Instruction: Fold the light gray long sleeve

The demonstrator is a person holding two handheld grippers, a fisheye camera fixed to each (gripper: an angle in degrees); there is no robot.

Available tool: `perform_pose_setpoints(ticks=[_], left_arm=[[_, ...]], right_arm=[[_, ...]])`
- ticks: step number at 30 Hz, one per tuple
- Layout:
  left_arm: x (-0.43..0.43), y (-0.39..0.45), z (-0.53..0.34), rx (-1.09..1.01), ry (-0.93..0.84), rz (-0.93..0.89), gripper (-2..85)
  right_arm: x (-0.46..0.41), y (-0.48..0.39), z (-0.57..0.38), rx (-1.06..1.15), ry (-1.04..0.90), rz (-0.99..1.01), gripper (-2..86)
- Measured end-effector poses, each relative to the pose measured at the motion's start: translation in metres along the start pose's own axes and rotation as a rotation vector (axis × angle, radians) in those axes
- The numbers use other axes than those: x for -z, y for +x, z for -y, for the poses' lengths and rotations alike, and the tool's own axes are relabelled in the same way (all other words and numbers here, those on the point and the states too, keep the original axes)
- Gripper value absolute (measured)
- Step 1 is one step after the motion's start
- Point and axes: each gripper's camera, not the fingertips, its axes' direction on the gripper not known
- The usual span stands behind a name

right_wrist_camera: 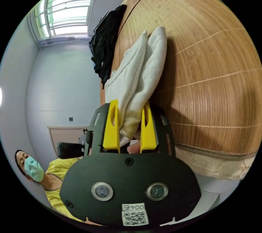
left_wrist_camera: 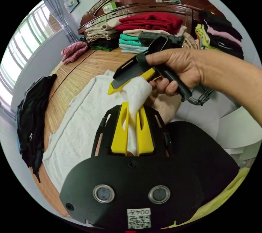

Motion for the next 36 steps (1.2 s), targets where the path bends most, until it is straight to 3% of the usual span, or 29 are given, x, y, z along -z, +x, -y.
perform_pose_setpoints(ticks=[6,10,13,19,23,36], left_arm=[[0.055,-0.046,-0.061,0.081,0.129,-0.183,13.2],[0.064,-0.117,-0.15,0.301,0.109,0.001,6.0],[0.048,-0.168,-0.199,0.507,0.051,0.016,1.8],[-0.014,-0.164,-0.219,0.365,-0.146,0.084,0.9],[-0.016,-0.158,-0.234,0.3,-0.127,0.176,1.6],[0.051,-0.241,-0.411,0.626,0.08,0.045,6.8]], right_arm=[[-0.022,0.0,0.0,0.002,0.039,0.003,7.0],[-0.041,-0.021,0.003,0.038,0.045,-0.009,6.7],[-0.058,-0.046,0.008,0.072,0.035,-0.052,6.6],[-0.103,-0.122,0.024,0.138,-0.005,-0.147,6.6],[-0.144,-0.179,0.029,0.181,-0.038,-0.234,6.8],[-0.345,-0.319,0.025,0.271,-0.071,-0.397,6.8]])
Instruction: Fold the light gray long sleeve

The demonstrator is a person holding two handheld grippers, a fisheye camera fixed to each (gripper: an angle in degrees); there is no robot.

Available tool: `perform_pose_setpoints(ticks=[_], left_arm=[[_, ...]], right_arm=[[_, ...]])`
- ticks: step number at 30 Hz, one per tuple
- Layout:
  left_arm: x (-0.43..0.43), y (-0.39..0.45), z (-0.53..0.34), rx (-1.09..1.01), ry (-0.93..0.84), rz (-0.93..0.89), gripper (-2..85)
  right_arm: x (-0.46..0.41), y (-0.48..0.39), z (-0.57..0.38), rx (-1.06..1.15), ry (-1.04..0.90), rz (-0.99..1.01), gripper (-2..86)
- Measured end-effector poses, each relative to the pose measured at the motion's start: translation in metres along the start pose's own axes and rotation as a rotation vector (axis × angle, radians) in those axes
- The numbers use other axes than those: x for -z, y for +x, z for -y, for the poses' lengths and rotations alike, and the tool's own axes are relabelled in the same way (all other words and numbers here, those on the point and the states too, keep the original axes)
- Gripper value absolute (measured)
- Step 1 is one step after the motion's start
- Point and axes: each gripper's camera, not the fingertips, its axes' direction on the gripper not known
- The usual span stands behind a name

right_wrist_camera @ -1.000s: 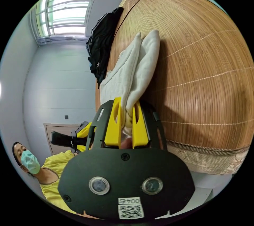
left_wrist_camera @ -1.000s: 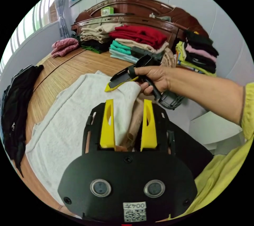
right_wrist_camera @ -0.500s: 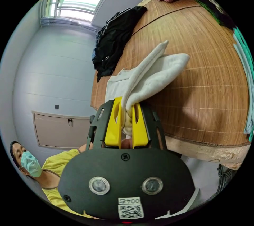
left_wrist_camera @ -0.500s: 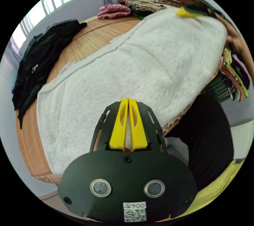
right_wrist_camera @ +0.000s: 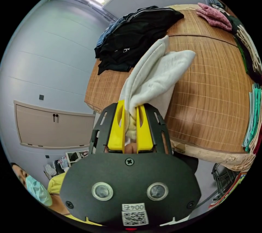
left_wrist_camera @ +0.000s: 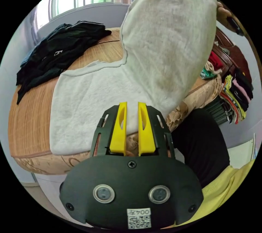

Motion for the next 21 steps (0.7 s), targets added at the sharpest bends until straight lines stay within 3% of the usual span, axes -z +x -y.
perform_pose_setpoints(ticks=[4,10,16,21], left_arm=[[0.018,-0.091,-0.04,0.147,0.042,-0.124,7.3],[0.013,-0.201,-0.084,0.201,0.057,-0.392,11.5],[-0.007,-0.261,-0.112,0.164,0.041,-0.488,20.2],[-0.02,-0.281,-0.121,0.131,0.024,-0.477,23.0]], right_arm=[[-0.073,-0.044,0.011,0.001,0.007,-0.047,6.7],[-0.204,-0.085,0.017,-0.018,-0.023,-0.171,6.7],[-0.319,-0.099,0.009,0.053,-0.146,-0.243,10.4],[-0.321,-0.11,-0.008,0.192,-0.108,-0.128,11.8]])
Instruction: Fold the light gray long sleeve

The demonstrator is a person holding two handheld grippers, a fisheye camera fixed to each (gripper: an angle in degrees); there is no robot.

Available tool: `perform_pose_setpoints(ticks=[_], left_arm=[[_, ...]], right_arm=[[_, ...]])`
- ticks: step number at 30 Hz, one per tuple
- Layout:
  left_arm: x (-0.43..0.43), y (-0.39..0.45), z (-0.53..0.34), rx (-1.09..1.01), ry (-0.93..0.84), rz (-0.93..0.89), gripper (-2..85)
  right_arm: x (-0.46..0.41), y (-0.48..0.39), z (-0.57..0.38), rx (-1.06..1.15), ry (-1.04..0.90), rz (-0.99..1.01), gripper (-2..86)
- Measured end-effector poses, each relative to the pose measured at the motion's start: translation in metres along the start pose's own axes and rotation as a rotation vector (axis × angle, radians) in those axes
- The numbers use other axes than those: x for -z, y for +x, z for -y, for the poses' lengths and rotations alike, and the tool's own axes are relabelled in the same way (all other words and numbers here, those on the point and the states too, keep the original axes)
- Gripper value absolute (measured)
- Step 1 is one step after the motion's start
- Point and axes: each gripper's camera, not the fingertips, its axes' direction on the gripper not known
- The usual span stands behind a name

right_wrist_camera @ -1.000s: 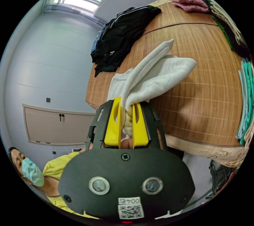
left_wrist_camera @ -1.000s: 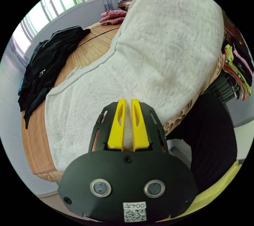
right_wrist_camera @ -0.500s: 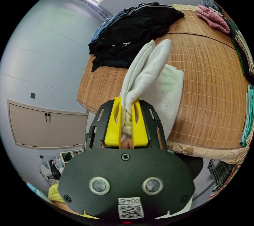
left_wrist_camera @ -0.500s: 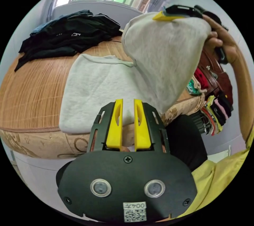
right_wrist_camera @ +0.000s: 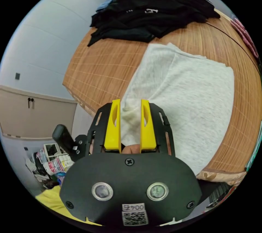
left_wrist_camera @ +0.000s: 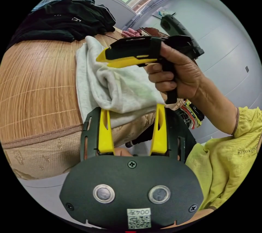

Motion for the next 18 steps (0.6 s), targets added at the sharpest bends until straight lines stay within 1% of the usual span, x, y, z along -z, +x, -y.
perform_pose_setpoints(ticks=[2,5,7,9,12,14,16,18], left_arm=[[0.0,-0.008,-0.003,0.006,-0.002,0.007,23.2],[0.004,-0.025,-0.006,0.049,0.003,-0.011,22.8],[0.009,-0.035,-0.006,0.08,0.007,-0.021,22.6],[0.014,-0.042,-0.006,0.11,0.023,-0.018,22.5],[0.02,-0.056,-0.004,0.182,0.042,-0.015,21.7],[0.021,-0.063,-0.003,0.216,0.041,-0.008,20.4],[0.022,-0.067,-0.001,0.241,0.039,0.026,17.2],[0.024,-0.066,0.0,0.249,0.053,0.055,13.5]], right_arm=[[0.017,-0.004,-0.011,0.059,0.044,0.023,12.2],[0.053,0.0,-0.048,0.15,0.155,-0.02,12.2],[0.072,0.021,-0.093,0.16,0.226,-0.102,12.1],[0.076,0.043,-0.133,0.139,0.262,-0.132,11.9],[0.066,0.076,-0.197,0.104,0.312,-0.153,13.1],[0.052,0.086,-0.228,0.072,0.328,-0.215,14.3],[0.032,0.09,-0.253,0.049,0.324,-0.263,15.5],[0.017,0.088,-0.262,0.053,0.312,-0.269,16.0]])
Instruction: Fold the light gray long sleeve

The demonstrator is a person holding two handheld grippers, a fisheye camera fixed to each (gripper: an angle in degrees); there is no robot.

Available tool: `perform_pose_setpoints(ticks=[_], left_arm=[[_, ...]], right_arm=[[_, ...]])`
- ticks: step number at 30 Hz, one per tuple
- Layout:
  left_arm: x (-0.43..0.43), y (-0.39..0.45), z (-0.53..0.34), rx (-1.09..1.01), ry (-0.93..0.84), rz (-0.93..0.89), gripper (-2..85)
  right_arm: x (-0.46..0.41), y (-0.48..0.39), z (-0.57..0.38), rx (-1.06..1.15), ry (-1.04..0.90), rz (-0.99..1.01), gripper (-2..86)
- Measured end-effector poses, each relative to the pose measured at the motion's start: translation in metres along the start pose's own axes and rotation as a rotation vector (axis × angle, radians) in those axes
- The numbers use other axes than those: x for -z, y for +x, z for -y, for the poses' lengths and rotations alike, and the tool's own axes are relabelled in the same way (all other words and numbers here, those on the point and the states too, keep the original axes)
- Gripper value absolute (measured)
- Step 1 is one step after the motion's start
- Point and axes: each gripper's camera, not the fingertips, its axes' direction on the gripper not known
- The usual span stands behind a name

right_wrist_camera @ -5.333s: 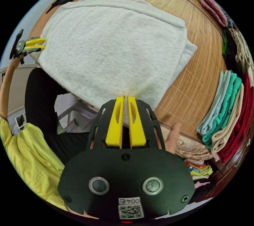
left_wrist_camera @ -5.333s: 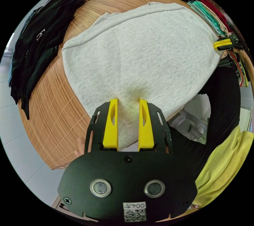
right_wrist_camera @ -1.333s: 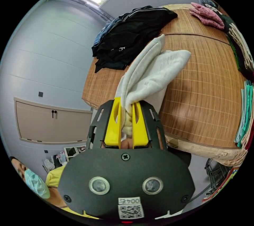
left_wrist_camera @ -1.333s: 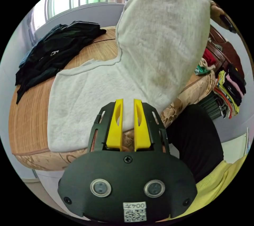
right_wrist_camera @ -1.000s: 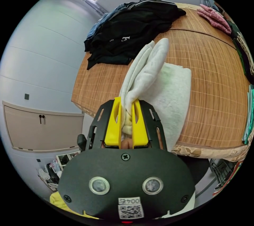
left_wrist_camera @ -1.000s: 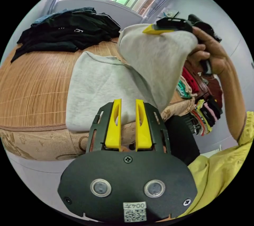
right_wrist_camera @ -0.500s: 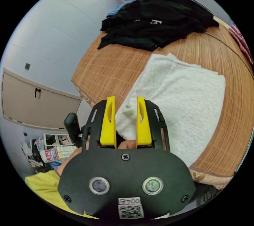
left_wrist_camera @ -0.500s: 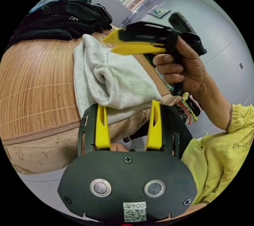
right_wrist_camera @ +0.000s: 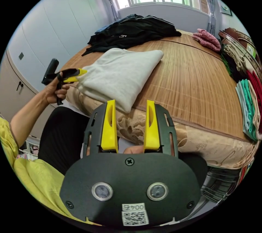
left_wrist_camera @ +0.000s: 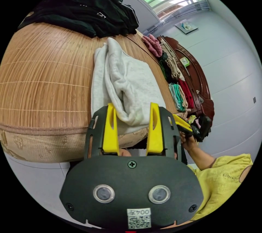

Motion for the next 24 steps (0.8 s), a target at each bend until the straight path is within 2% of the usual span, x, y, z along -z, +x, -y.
perform_pose_setpoints(ticks=[1,6,14,17,20,24], left_arm=[[0.002,0.001,0.0,0.008,0.012,0.024,10.4],[0.012,0.017,0.004,-0.028,0.054,0.058,5.9],[0.04,0.065,0.015,-0.178,0.114,0.138,4.0],[0.056,0.079,0.006,-0.236,0.156,0.225,3.8],[0.048,0.047,-0.021,-0.129,0.159,0.254,3.7],[0.009,-0.005,-0.049,0.007,0.063,0.209,3.9]], right_arm=[[-0.008,-0.003,-0.004,-0.003,-0.014,0.001,16.2],[-0.029,0.004,-0.006,-0.097,-0.045,0.023,15.7],[-0.039,0.002,-0.004,-0.084,-0.103,-0.024,8.5],[-0.038,-0.003,-0.005,-0.055,-0.106,-0.065,7.5],[-0.042,0.001,-0.008,-0.065,-0.13,-0.068,6.7],[-0.044,0.013,-0.015,-0.084,-0.143,-0.064,6.3]])
